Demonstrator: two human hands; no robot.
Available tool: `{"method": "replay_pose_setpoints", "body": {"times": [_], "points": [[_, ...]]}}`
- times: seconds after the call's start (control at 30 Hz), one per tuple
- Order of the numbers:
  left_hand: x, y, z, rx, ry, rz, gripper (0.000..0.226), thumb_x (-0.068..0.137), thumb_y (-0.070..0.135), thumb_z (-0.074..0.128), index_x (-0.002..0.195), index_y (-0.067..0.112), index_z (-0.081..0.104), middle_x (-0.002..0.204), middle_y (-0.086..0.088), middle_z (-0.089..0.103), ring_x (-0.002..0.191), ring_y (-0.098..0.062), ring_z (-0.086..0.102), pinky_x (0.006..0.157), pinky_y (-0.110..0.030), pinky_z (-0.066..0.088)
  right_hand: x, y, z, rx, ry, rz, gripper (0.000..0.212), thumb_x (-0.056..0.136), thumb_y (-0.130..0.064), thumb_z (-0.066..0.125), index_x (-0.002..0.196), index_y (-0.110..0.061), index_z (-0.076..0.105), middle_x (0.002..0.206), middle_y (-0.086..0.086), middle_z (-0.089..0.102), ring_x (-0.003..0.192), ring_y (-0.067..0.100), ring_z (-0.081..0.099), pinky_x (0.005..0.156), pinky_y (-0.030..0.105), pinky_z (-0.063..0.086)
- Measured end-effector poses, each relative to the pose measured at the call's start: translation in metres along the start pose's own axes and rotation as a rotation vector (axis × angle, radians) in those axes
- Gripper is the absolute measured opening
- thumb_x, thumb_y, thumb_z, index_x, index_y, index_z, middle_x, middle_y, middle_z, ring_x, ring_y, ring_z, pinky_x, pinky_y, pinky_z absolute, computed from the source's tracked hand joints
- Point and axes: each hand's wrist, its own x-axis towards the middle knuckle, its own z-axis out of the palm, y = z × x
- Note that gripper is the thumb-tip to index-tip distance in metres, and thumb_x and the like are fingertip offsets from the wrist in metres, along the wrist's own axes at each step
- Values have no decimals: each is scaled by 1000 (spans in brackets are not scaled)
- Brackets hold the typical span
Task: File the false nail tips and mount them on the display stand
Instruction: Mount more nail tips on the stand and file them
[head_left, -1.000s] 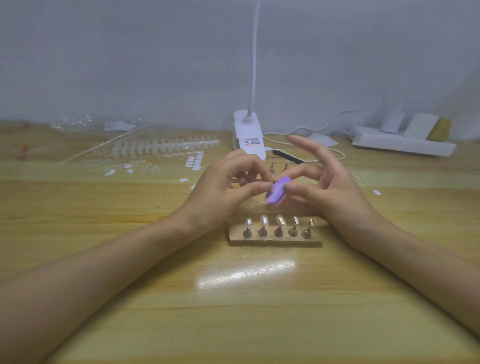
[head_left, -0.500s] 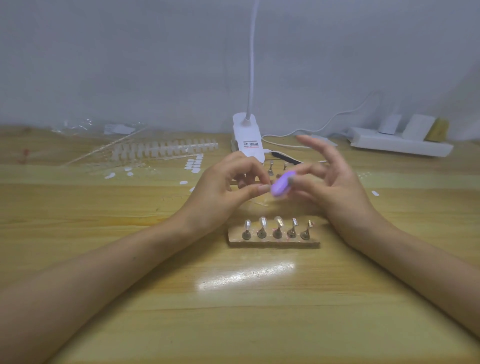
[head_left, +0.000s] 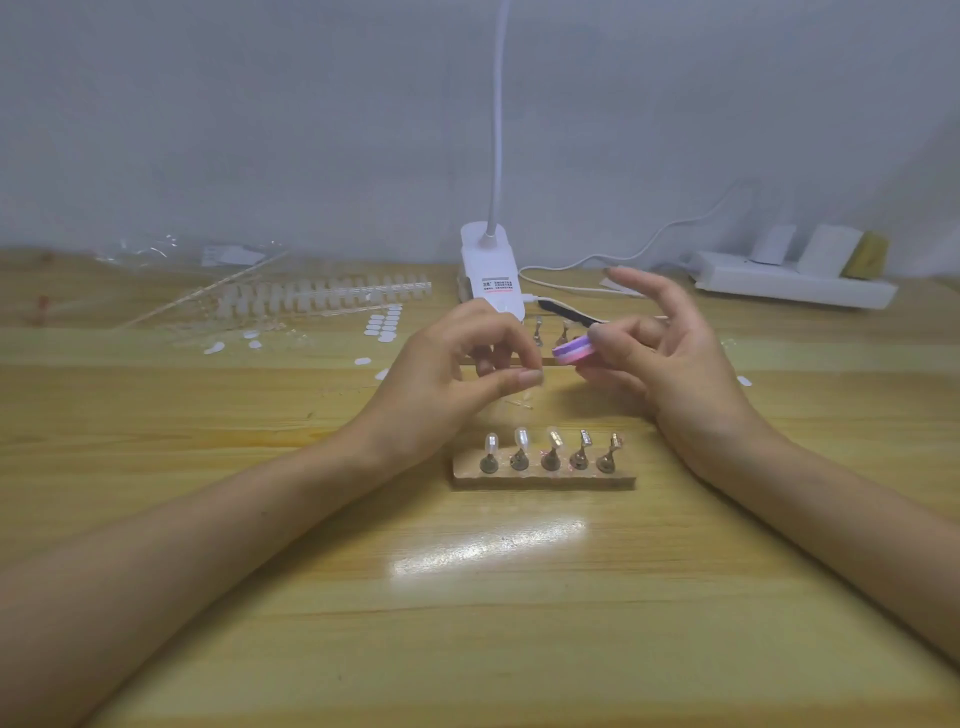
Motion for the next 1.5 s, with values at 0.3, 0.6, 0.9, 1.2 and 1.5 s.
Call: {"method": "replay_pose_setpoints", "body": {"times": [0.3,0.6,0.9,1.2,1.5], "points": [[0,1,0,-8,-13,7,5,85,12,73,83,15,70,85,5,53,72,-12,49,67,-8,38,-1,-1,0,8,-64,46,75,72,-21,75,142,-22,46,82,6,72,82,23,75,70,30,59],[0,1,-1,-43,-2,4,6,85,16,73,82,20,70,86,-1,53,73,-12,49,67,-8,37,-1,-2,1,-8,-147,88,66,76,-20,74,138,-25,52,87,10,72,84,24,73,71,30,60],[1,0,0,-36,-5,-13,7,85,18,74,81,22,69,87,-6,56,76,-17,52,69,-10,38,-3,-2,2,-10,-255,88,71,78,-16,75,141,-30,48,91,10,72,81,28,75,71,33,61],[0,1,-1,-41,-17,-25,9,83,16,75,81,23,69,87,-18,53,73,-11,49,68,-8,37,-2,-2,3,-1,-190,81,67,78,-16,72,140,-25,50,90,10,72,81,22,74,70,30,60],[1,0,0,-42,12,-42,9,82,20,76,79,26,70,87,-17,54,74,-13,50,68,-8,38,0,0,-1,32,-107,79,66,77,-19,71,139,-21,49,90,11,73,84,21,74,71,28,59]]}}
